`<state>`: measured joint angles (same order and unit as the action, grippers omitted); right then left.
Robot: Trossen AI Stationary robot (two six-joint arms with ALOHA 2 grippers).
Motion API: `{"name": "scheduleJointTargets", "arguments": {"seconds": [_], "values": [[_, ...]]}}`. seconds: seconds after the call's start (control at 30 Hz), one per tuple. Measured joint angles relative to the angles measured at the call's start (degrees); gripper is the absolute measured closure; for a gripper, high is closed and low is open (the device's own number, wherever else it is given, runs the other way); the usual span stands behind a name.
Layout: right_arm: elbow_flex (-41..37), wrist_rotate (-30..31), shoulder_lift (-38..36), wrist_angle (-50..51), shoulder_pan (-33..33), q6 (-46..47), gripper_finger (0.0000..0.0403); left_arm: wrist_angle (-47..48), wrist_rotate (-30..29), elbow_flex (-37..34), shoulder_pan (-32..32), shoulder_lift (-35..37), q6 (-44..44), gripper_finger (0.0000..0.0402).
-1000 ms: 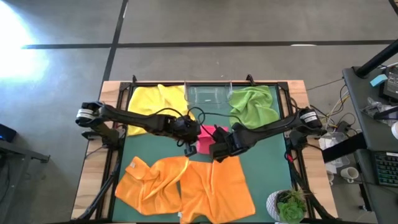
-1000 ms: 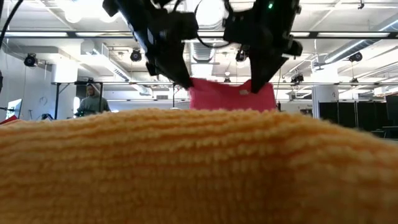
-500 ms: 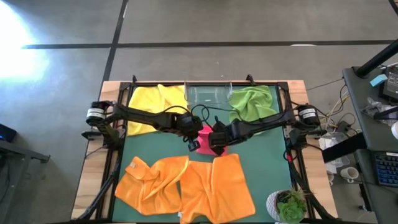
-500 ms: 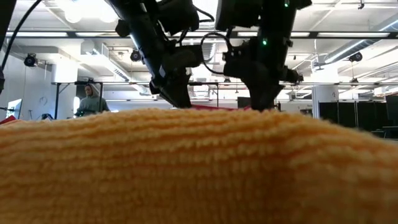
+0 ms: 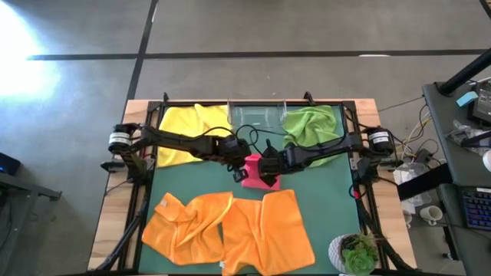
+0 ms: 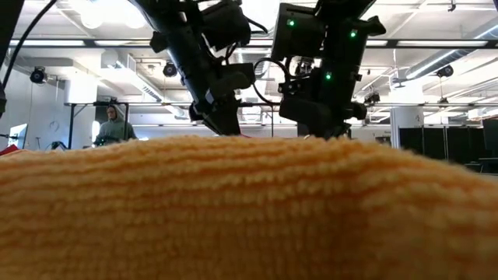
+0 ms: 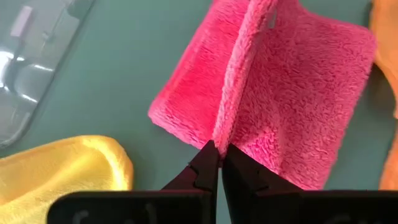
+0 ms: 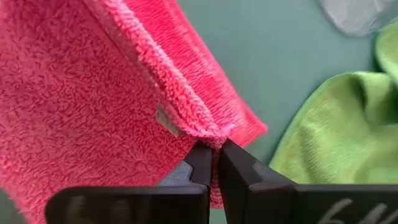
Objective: Fold microfiber towels
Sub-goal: Fold the pink microfiber towel
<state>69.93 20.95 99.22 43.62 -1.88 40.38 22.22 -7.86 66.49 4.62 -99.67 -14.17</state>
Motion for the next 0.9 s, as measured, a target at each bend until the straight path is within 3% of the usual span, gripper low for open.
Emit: {"name": "scheduleJointTargets", "arguments": {"seconds": [0.4, 0.9], "values": [[0.0, 0.0, 0.0, -1.1, 1.4, -1.0, 0.0390, -0.2, -2.3, 0.0, 0.8, -1.5, 0.0, 0.0400], [0.1, 2.8, -0.1, -1.7, 2.7, -0.5, 0.0281, 0.0, -4.8, 0.5, 0.9, -1.3, 4.6, 0.0388]]}}
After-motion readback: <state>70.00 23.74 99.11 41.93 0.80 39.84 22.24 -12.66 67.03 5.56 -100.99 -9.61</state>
